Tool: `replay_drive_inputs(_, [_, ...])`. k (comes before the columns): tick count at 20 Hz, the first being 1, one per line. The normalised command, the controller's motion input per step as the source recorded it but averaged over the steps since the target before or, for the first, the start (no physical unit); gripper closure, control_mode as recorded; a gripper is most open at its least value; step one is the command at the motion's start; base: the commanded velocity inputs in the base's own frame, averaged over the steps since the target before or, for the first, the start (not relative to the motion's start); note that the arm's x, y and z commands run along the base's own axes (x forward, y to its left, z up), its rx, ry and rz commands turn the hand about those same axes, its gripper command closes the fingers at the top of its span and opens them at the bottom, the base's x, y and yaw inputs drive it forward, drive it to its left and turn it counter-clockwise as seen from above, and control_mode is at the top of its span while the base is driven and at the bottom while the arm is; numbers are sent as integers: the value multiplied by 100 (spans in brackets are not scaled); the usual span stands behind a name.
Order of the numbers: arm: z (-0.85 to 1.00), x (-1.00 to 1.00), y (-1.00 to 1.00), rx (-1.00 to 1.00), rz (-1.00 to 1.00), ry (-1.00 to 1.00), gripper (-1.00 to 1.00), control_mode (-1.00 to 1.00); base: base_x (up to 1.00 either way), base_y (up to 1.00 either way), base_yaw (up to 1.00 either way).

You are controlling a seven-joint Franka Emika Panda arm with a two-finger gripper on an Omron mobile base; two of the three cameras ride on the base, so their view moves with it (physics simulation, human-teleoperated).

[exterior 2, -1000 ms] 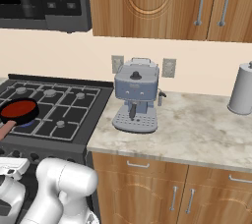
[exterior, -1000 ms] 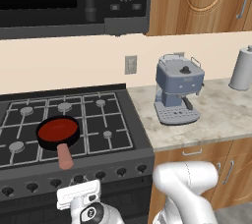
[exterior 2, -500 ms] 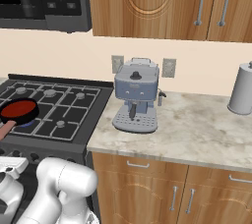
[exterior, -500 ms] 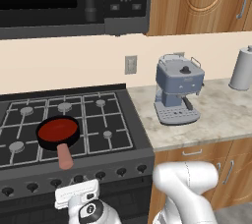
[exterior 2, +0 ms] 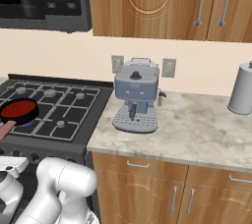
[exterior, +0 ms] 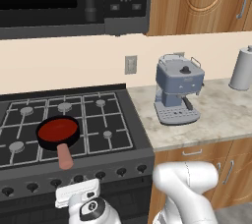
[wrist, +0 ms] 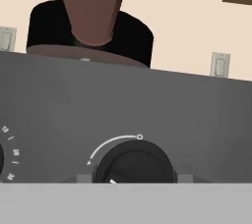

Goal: Wait until the marinara sauce is simmered to a deep red color and then turn off the stove.

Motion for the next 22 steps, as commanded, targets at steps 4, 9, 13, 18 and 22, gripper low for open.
replay_drive_inputs(4, [0, 0, 0, 0, 0, 0, 100, -100, 0, 0, 0])
replay_drive_inputs(9, [0, 0, 0, 0, 0, 0, 100, -100, 0, 0, 0])
replay_drive_inputs(13, [0, 0, -2, 7, 0, 0, 100, -100, 0, 0, 0])
replay_drive_inputs(18, [0, 0, -3, 15, -6, 0, 100, -100, 0, 0, 0])
replay_drive_inputs(22, [0, 0, -10, 18, -7, 0, 100, -100, 0, 0, 0])
